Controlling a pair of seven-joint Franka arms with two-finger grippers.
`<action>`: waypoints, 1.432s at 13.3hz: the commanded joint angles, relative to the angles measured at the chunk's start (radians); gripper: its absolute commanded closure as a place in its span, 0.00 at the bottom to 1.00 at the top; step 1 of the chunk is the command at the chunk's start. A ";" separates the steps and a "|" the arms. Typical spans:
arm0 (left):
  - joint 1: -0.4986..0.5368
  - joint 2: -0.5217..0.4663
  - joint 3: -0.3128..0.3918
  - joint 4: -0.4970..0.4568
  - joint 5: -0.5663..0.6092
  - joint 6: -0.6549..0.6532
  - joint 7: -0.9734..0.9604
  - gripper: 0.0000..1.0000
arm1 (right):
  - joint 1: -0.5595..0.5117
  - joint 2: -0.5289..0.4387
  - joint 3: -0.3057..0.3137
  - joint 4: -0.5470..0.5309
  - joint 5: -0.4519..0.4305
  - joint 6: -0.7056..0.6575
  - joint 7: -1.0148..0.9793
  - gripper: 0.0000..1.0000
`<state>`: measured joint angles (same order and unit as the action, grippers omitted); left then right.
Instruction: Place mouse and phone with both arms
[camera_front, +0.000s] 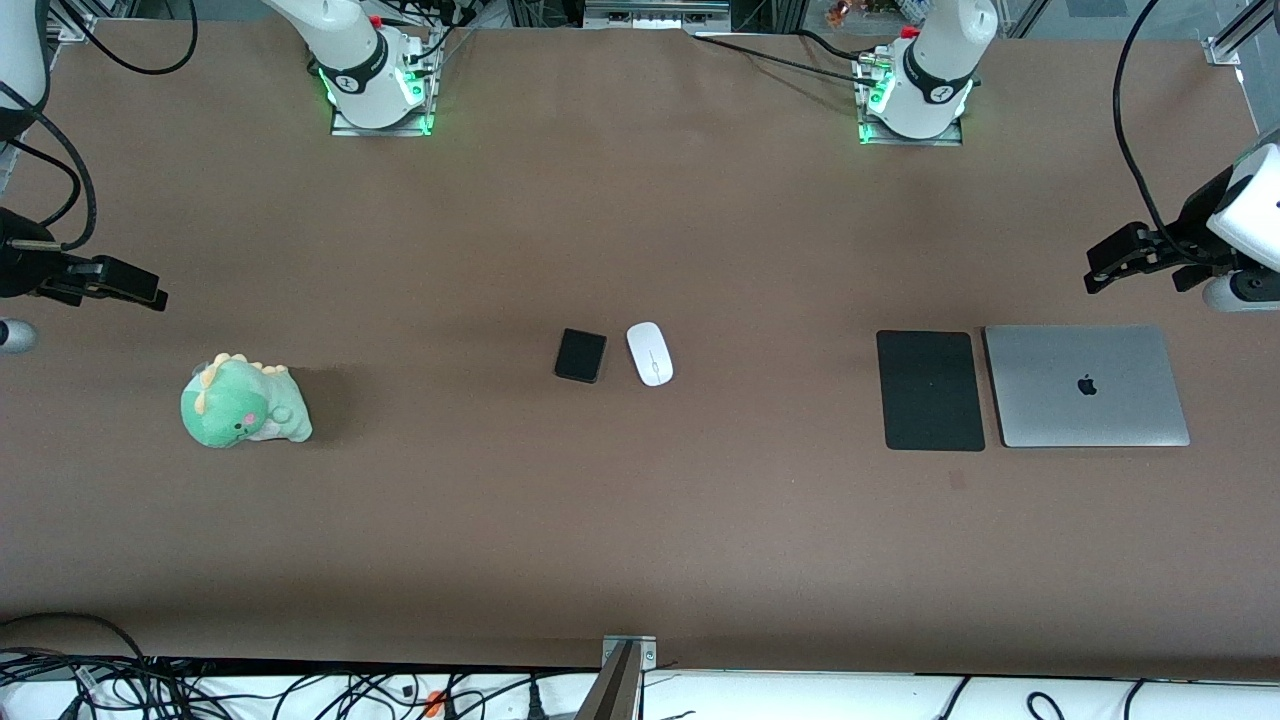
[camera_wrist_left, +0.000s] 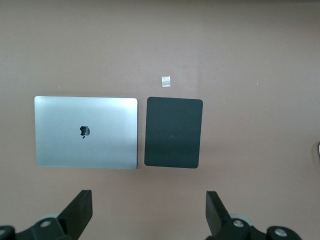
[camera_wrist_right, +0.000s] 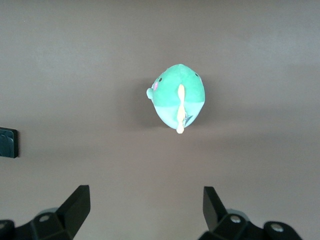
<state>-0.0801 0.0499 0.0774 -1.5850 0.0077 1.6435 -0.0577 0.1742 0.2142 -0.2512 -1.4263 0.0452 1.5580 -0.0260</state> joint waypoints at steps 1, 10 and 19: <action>0.007 0.013 -0.001 0.034 -0.005 -0.019 0.022 0.00 | -0.001 -0.007 0.004 0.010 0.001 -0.015 -0.003 0.00; 0.005 0.015 -0.005 0.039 -0.006 -0.022 0.010 0.00 | 0.001 -0.009 0.003 0.010 -0.001 -0.019 -0.003 0.00; 0.007 0.013 -0.004 0.037 -0.006 -0.024 0.009 0.00 | 0.001 -0.007 0.003 0.009 -0.007 -0.015 -0.003 0.00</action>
<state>-0.0802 0.0499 0.0762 -1.5796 0.0077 1.6435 -0.0576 0.1746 0.2142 -0.2503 -1.4263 0.0453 1.5580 -0.0260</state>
